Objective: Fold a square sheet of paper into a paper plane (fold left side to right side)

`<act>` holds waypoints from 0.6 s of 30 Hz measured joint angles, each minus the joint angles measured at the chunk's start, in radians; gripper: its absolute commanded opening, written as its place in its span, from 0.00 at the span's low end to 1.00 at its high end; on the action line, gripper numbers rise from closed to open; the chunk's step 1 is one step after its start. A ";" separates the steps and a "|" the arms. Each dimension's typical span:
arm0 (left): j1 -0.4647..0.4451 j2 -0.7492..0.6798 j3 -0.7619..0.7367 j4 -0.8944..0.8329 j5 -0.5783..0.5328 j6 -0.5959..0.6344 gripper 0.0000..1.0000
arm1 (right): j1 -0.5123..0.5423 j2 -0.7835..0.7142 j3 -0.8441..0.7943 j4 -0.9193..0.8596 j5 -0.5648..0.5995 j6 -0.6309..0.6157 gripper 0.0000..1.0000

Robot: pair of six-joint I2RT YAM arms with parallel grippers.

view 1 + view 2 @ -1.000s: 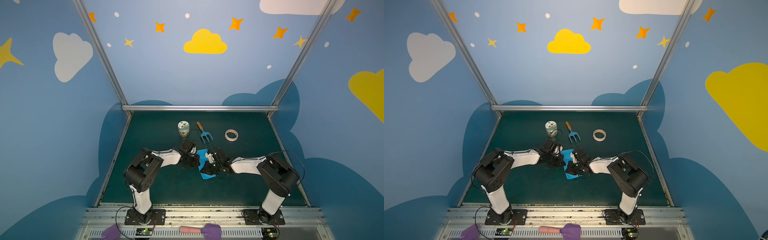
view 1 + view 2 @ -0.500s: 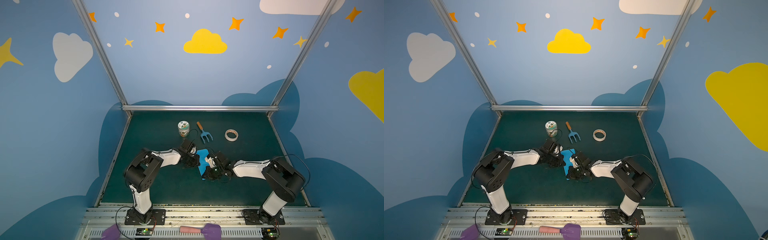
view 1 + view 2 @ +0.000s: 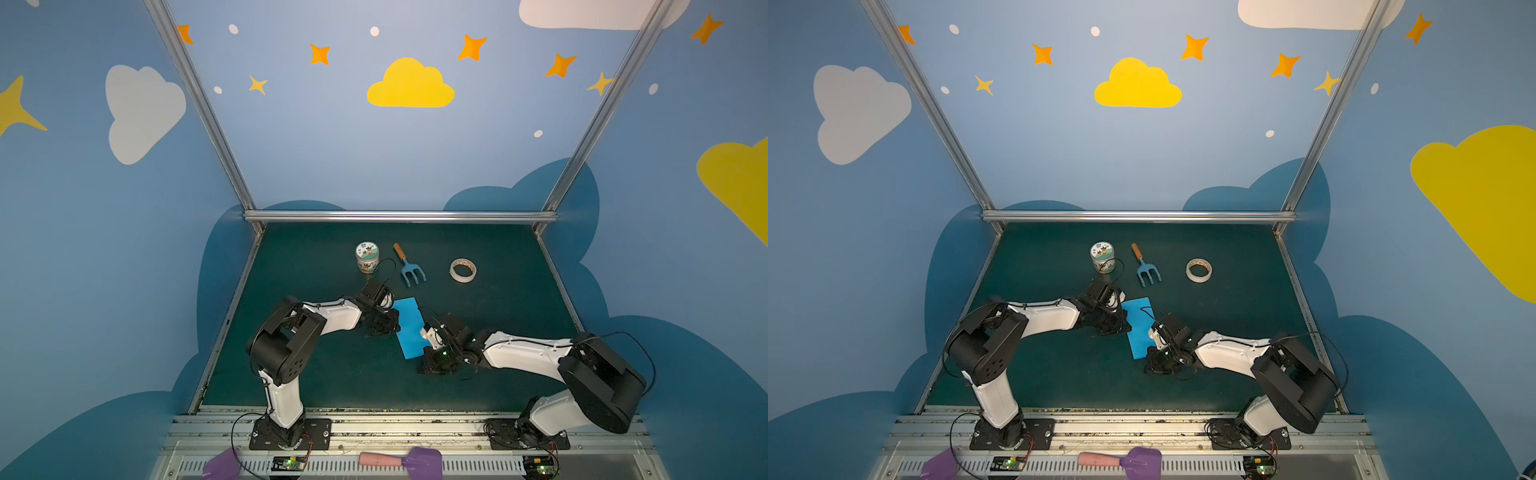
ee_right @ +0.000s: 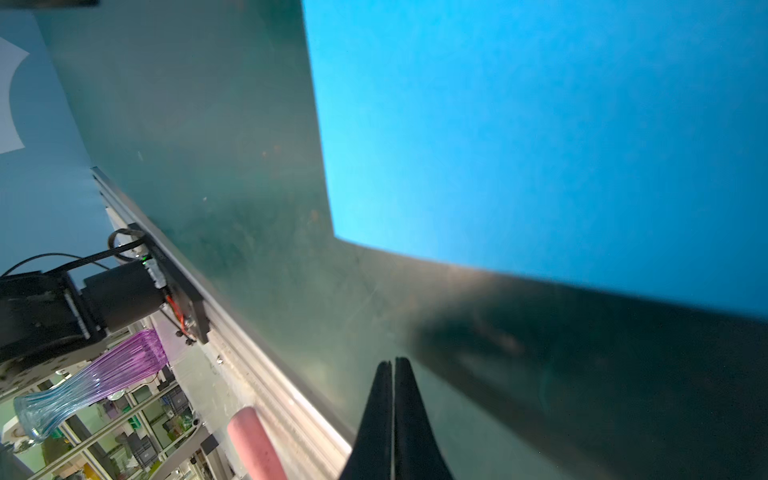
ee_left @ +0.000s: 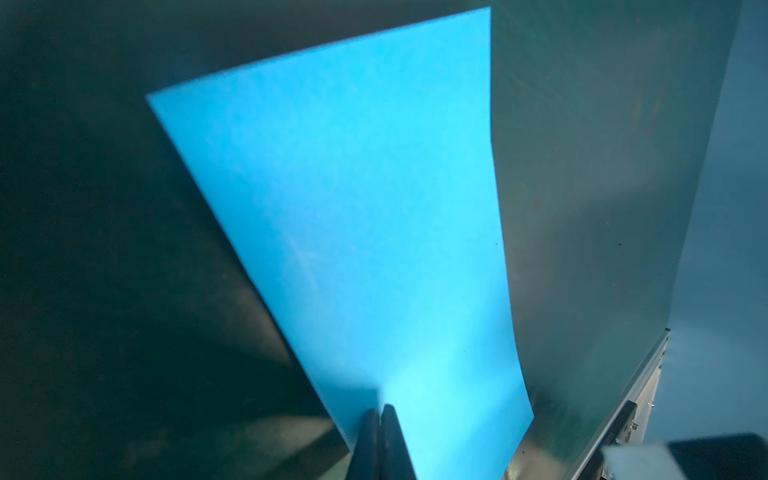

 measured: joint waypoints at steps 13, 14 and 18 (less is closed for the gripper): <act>0.000 -0.003 -0.004 0.003 -0.001 0.000 0.04 | -0.056 0.200 0.256 0.019 0.003 0.005 0.00; 0.000 -0.005 -0.007 0.006 -0.002 0.000 0.04 | -0.059 0.224 0.262 0.025 0.001 0.006 0.00; 0.000 -0.008 -0.014 0.015 -0.002 0.000 0.04 | -0.065 0.302 0.265 0.047 0.000 0.011 0.00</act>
